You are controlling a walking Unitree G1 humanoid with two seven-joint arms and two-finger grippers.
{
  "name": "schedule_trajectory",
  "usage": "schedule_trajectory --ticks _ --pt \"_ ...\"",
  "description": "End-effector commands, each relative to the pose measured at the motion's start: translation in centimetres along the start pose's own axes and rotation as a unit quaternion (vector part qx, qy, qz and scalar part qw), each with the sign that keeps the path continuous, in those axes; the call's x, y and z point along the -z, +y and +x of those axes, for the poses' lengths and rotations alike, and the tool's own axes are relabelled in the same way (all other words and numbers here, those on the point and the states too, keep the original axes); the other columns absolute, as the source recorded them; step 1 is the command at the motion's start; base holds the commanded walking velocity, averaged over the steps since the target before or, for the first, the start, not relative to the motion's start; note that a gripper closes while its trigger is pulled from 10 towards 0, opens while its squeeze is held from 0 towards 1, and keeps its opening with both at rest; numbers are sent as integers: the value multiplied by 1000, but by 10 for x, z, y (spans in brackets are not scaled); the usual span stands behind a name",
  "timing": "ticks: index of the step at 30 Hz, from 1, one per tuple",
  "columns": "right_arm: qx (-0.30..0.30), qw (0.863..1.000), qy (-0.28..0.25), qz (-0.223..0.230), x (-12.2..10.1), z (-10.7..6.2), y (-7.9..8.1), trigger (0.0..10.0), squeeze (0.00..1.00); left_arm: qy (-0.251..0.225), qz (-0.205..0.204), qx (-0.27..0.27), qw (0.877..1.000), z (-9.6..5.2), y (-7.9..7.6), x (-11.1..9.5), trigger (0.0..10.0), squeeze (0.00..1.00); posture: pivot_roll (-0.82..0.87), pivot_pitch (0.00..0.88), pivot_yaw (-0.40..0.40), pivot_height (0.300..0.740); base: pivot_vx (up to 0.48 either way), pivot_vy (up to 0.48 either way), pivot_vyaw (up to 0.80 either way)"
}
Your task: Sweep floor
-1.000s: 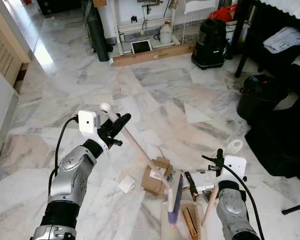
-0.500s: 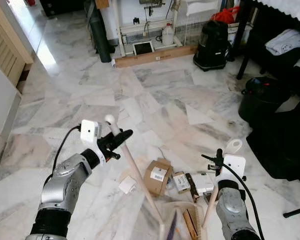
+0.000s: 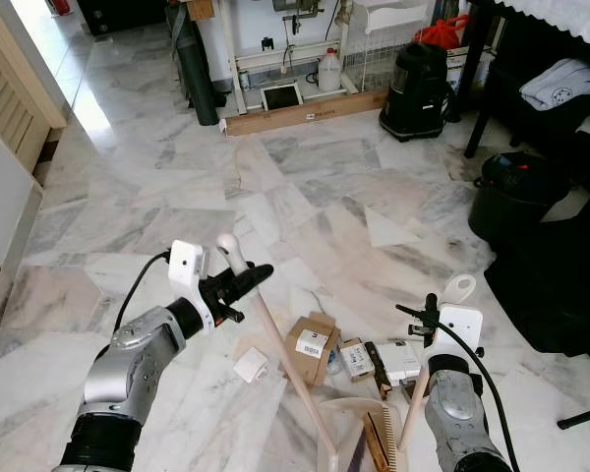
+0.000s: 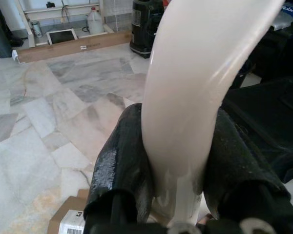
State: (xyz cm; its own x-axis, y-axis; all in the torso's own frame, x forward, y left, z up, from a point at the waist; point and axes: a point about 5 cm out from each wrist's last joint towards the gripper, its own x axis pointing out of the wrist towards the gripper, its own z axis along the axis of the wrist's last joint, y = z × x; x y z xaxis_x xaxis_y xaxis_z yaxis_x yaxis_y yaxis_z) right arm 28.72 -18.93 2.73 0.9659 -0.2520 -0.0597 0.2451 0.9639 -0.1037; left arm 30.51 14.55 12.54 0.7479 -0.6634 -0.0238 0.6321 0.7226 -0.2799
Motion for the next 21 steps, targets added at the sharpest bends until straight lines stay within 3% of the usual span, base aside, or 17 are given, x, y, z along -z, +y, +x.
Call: schedule_trajectory --ticks 1,8,12,21 --pt "-1 999 52 12 19 -11 5 10000 0 3 -5 -1 1000 -1 2 2 10000 0 106 57 103 740 0 0 0" --pt "-2 999 51 12 19 -12 5 10000 0 29 -8 -18 999 -1 8 16 10000 0 105 59 101 740 0 0 0" --pt "-2 999 52 11 19 -12 5 10000 0 87 91 -85 988 -3 20 23 10000 0 105 60 99 740 0 0 0" --pt "-3 999 51 11 18 -11 6 10000 0 65 126 -161 977 -8 38 13 10000 0 106 56 97 740 0 0 0"
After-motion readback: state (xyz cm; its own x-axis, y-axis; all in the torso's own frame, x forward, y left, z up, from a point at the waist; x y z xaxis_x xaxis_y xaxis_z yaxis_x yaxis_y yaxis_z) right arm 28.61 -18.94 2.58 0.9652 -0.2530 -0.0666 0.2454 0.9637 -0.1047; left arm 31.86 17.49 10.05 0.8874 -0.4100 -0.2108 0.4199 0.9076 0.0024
